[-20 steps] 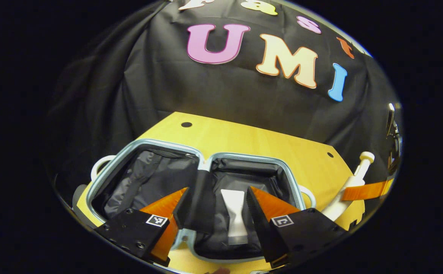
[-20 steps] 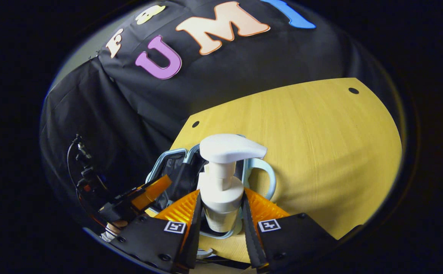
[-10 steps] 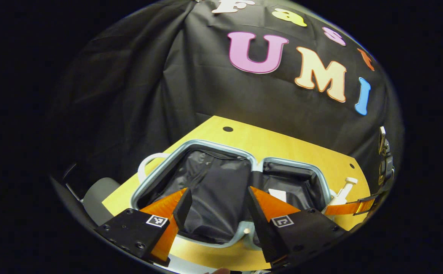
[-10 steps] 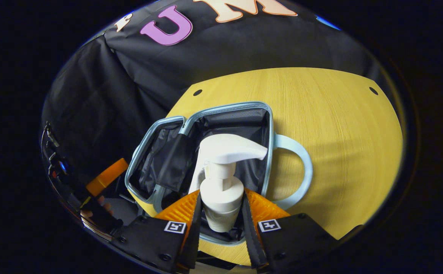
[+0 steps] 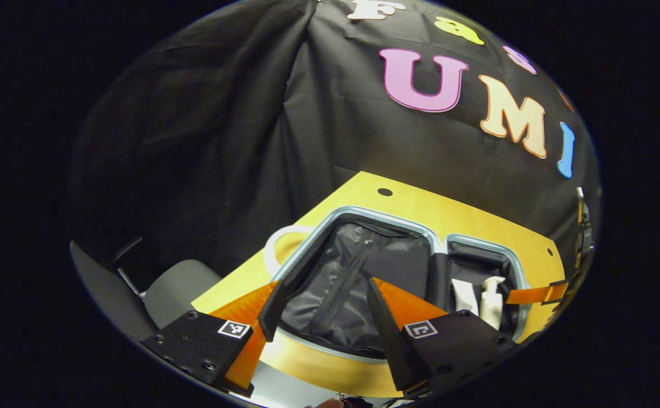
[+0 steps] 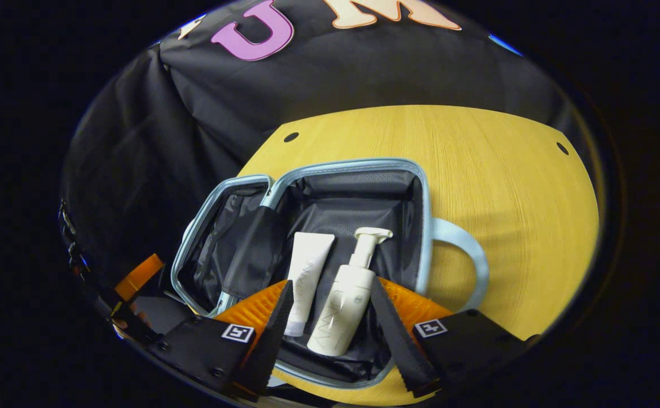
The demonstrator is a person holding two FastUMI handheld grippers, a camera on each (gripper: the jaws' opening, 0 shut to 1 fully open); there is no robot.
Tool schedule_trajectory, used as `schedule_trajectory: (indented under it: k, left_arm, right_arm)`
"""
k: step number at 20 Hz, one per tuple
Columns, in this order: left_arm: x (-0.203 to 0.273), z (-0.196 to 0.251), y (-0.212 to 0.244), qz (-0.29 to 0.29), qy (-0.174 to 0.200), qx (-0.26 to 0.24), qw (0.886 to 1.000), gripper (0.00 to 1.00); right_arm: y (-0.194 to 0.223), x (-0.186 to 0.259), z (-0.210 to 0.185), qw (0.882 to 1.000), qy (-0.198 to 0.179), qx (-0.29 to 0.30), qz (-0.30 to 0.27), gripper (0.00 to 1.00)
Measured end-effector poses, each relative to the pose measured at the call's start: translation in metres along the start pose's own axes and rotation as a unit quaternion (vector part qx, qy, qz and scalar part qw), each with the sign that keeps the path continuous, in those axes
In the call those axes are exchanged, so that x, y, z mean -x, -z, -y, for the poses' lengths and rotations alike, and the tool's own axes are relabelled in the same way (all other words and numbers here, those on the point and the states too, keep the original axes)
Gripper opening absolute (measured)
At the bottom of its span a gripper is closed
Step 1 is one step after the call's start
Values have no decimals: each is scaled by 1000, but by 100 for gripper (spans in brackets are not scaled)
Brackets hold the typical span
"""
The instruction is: First open the suitcase, pack the skin care products into it, and then close the suitcase.
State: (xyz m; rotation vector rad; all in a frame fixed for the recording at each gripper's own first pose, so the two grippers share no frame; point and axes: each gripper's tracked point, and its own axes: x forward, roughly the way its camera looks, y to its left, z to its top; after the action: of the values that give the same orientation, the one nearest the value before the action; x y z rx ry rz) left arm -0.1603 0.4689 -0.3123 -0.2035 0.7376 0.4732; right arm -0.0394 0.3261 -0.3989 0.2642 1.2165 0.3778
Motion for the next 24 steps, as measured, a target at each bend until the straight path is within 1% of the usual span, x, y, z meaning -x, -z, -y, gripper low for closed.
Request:
schedule_trajectory:
  k: [1, 2, 3, 4, 5, 9, 10, 11, 12, 13, 16, 19, 22, 24]
  left_arm:
    - [-5, -8, -4, 1, -5, 0, 1000, 83]
    - [-8, -17, -8, 1, -10, -1, 1000, 83]
    - [-13, -26, -13, 3, -14, -2, 1000, 83]
    - [-18, -33, -18, 2, -19, -3, 1000, 83]
    - [-26, -39, -22, 3, -21, -4, 1000, 83]
    - [-55, -54, -31, -5, -23, -16, 1000, 83]
    - [-62, -57, -30, -12, -23, -14, 1000, 83]
    - [-72, -63, -30, -17, -24, -9, 1000, 83]
    - [-83, -66, -28, -23, -24, 0, 999, 83]
    - [-94, -68, -26, -32, -24, 11, 999, 83]
    - [-121, -78, -21, -57, -24, 39, 997, 83]
    - [-145, -86, -7, -92, -21, 34, 995, 83]
    - [-164, -88, 9, -130, -14, 18, 991, 83]
    - [-174, -92, 12, -139, -12, 10, 990, 82]
  right_arm:
    - [-7, 5, -4, 1000, -7, -2, 14, 91]
    - [-13, 11, -9, 999, -17, -3, 30, 89]
    - [-21, 19, -11, 999, -22, -2, 48, 95]
    - [-29, 26, -10, 997, -24, 2, 68, 95]
    - [-36, 35, -9, 996, -23, 8, 87, 98]
    - [-48, 61, 6, 991, -3, 20, 129, 99]
    - [-52, 68, 11, 990, 3, 20, 138, 96]
    - [-54, 74, 15, 989, 8, 19, 146, 99]
    - [-54, 78, 20, 988, 16, 20, 151, 96]
    - [-56, 82, 27, 987, 24, 19, 155, 99]
    - [-54, 95, 41, 986, 43, 5, 163, 99]
    - [-49, 103, 57, 985, 62, -15, 162, 99]
    - [-47, 109, 72, 982, 81, -22, 167, 99]
    - [-47, 113, 76, 981, 89, -23, 168, 99]
